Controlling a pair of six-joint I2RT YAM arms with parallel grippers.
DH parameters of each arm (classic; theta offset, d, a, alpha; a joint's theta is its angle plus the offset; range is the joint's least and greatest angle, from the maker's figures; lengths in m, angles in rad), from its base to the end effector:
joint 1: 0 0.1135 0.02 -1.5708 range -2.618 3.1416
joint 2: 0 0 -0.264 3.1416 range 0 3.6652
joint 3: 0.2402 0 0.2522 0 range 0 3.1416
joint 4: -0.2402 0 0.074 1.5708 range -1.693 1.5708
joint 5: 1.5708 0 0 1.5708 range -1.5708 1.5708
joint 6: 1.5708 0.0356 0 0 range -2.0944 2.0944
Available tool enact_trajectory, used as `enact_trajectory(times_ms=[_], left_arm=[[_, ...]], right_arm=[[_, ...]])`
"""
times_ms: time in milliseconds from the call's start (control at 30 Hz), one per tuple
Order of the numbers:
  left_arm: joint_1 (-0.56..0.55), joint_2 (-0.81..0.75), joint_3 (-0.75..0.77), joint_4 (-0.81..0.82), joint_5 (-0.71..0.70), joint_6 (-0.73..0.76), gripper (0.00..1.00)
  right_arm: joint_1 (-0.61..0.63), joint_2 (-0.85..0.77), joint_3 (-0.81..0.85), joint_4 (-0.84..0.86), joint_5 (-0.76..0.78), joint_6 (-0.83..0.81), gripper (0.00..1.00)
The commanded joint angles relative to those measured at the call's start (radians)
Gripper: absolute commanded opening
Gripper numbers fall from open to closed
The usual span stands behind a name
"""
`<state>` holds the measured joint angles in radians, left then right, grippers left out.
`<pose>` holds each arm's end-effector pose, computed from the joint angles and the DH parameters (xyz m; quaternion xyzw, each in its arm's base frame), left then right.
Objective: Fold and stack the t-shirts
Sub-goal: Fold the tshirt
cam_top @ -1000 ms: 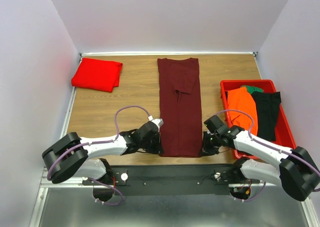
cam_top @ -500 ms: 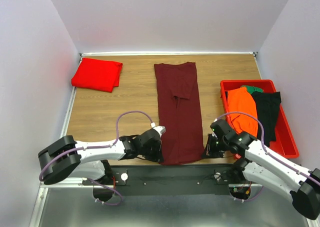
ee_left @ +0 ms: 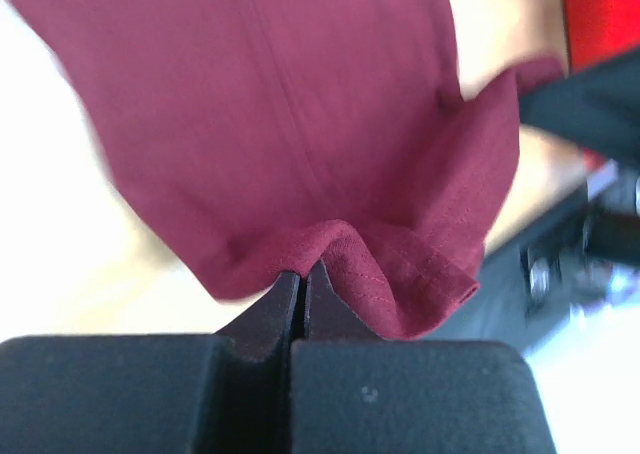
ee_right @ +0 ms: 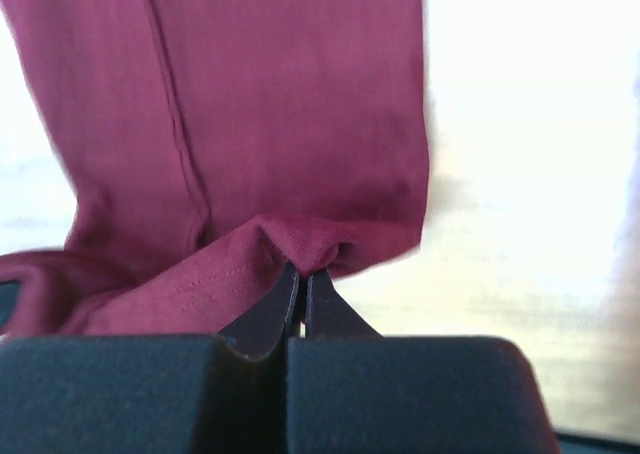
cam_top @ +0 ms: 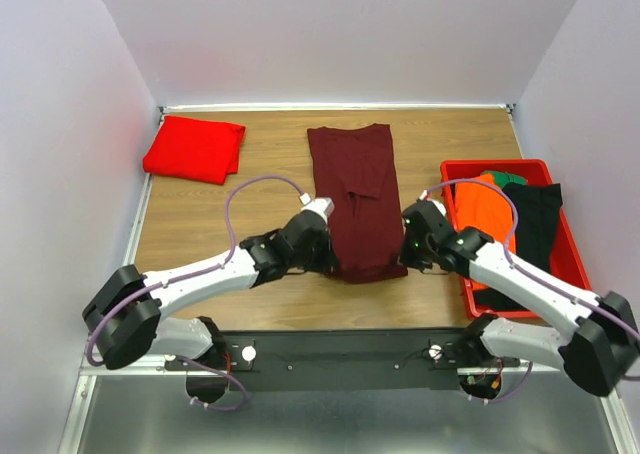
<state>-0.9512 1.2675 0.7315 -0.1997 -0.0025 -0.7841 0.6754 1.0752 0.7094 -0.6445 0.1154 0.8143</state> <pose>0.1532 -0.2146 0.2184 0.0758 0.9109 -0.3086 0.2631 0.1608 0.1236 0.2215 0.0825 0.9560 0.1464 0.2406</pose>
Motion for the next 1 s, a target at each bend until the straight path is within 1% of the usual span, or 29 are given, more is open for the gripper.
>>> enact_trajectory(times_ms=[0, 67, 133, 167, 233, 367, 533, 700, 967], left_arm=[[0.075, 0.044, 0.043, 0.035, -0.056, 0.069, 0.00], [0.117, 0.072, 0.055, 0.063, -0.056, 0.083, 0.00], [0.140, 0.107, 0.075, 0.081, -0.068, 0.089, 0.00], [0.166, 0.122, 0.085, 0.091, -0.068, 0.089, 0.00], [0.189, 0.162, 0.114, 0.120, -0.057, 0.095, 0.00], [0.230, 0.233, 0.180, 0.141, -0.051, 0.097, 0.00], [0.272, 0.312, 0.239, 0.158, -0.044, 0.092, 0.00], [0.293, 0.383, 0.292, 0.164, -0.031, 0.089, 0.00], [0.328, 0.458, 0.342, 0.164, -0.040, 0.077, 0.00]], right_arm=[[0.006, 0.118, 0.103, 0.146, 0.219, -0.029, 0.00], [0.004, 0.181, 0.137, 0.164, 0.292, -0.032, 0.00], [0.003, 0.232, 0.174, 0.189, 0.325, -0.050, 0.00], [0.003, 0.285, 0.217, 0.193, 0.352, -0.055, 0.00], [0.000, 0.331, 0.272, 0.213, 0.378, -0.072, 0.01], [-0.026, 0.440, 0.324, 0.244, 0.398, -0.093, 0.00], [-0.085, 0.532, 0.360, 0.285, 0.374, -0.110, 0.00], [-0.145, 0.563, 0.363, 0.338, 0.322, -0.128, 0.00], [-0.204, 0.637, 0.429, 0.376, 0.239, -0.173, 0.01]])
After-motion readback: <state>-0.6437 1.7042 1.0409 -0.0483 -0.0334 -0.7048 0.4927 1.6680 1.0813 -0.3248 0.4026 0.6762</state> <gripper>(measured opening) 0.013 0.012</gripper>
